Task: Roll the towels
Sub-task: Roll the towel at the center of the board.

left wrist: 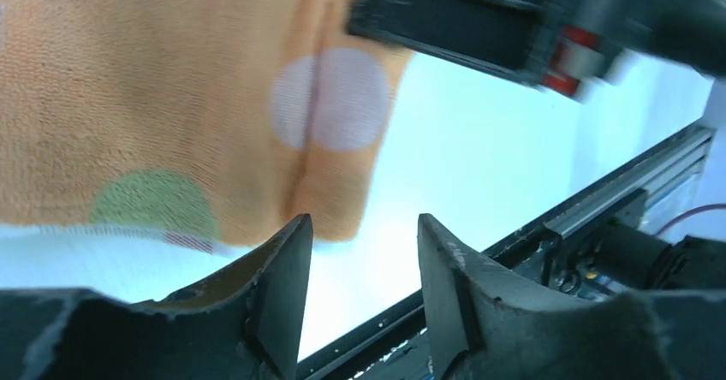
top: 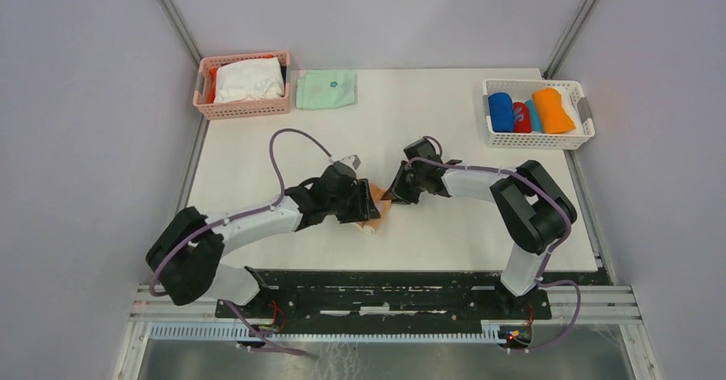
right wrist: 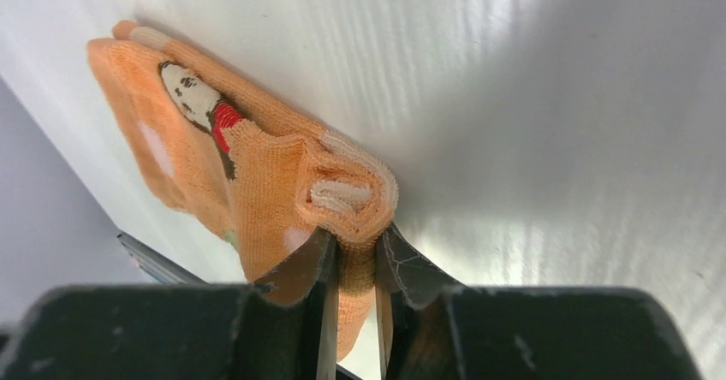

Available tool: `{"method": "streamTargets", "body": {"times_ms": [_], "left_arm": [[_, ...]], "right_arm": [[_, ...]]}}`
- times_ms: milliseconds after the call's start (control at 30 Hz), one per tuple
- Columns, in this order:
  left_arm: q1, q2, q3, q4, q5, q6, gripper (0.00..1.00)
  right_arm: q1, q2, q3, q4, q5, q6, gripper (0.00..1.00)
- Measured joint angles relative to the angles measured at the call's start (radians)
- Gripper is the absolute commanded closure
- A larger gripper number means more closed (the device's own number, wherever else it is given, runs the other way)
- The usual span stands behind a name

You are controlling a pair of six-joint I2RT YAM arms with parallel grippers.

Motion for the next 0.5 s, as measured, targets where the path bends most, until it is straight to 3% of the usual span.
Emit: {"method": "streamTargets", "body": {"times_ms": [233,500], "left_arm": [[-0.335,-0.092,0.127,-0.155,-0.464,0.110,0.41],[-0.631,0.158,0.300,-0.247,-0.931,0.275,0.43]], "right_arm": [[0.001,-0.013,0.038,-0.142,0.037,-0.006,0.75],[0.001,-0.014,0.053,-0.191,0.042,-0.005,0.75]]}}
